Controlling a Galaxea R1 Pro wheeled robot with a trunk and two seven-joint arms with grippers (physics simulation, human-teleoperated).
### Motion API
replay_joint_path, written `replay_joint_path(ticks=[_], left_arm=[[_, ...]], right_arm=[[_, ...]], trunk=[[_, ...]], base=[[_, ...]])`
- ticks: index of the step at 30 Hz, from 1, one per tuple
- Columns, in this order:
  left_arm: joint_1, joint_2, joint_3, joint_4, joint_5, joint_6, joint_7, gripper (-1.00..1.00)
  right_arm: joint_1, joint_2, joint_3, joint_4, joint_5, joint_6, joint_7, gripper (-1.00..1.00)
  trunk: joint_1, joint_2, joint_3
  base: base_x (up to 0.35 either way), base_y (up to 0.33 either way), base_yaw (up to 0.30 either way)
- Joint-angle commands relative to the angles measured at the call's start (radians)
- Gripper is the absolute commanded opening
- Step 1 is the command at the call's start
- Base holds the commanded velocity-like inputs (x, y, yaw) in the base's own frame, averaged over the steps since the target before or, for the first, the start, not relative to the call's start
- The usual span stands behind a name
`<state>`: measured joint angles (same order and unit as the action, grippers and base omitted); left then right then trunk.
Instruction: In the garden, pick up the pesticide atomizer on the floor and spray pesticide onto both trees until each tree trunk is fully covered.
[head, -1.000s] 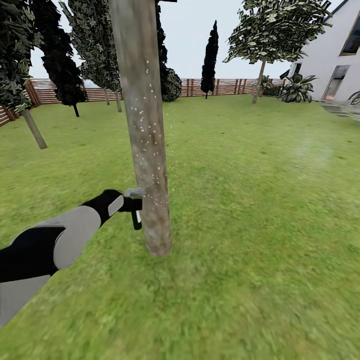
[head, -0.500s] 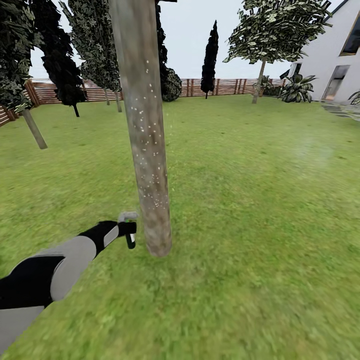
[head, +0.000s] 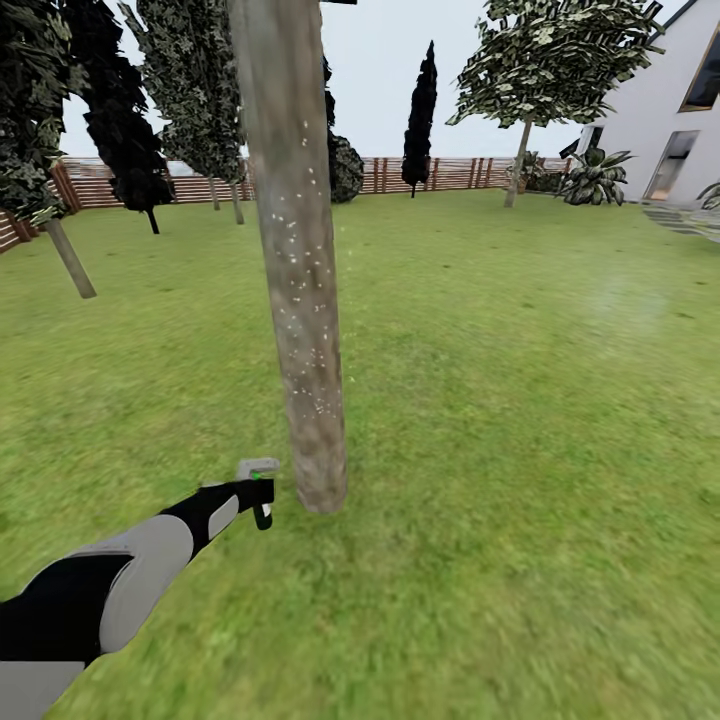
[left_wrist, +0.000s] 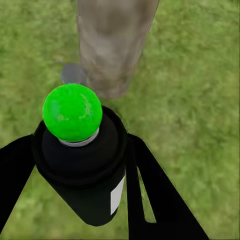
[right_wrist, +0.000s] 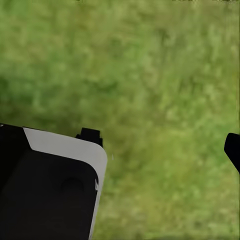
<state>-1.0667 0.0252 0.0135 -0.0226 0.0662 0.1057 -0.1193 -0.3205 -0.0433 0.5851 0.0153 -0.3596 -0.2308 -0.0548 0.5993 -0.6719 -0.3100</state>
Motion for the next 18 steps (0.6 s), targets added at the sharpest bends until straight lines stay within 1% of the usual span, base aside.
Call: replay_joint_path(ticks=[1,8,11,18], left_arm=[[0.006,0.000,0.002,-0.002,0.007,0.000,-0.004,-1.00],[0.016,-0.001,0.002,-0.003,0.007,-0.010,-0.006,-1.00],[0.016,-0.001,0.002,-0.003,0.007,-0.011,-0.008,-1.00],[0.017,-0.001,0.002,-0.003,0.007,-0.011,-0.009,-1.00]], right_arm=[[-0.001,0.000,0.009,0.002,-0.007,-0.004,-0.002,1.00],[-0.001,0.000,0.009,0.000,-0.007,-0.005,-0.002,1.00],[-0.001,0.000,0.009,-0.001,-0.007,-0.005,-0.002,1.00],[-0.001,0.000,0.010,-0.001,-0.007,-0.005,-0.001,1.00]], trunk=[[0.000,-0.001,-0.001],[0.000,-0.001,-0.001],[0.000,-0.001,-0.001],[0.000,-0.001,-0.001]], base=[[0.000,0.314,0.000],[0.000,0.340,-0.010],[0.018,0.349,-0.215],[0.051,0.350,-0.287]])
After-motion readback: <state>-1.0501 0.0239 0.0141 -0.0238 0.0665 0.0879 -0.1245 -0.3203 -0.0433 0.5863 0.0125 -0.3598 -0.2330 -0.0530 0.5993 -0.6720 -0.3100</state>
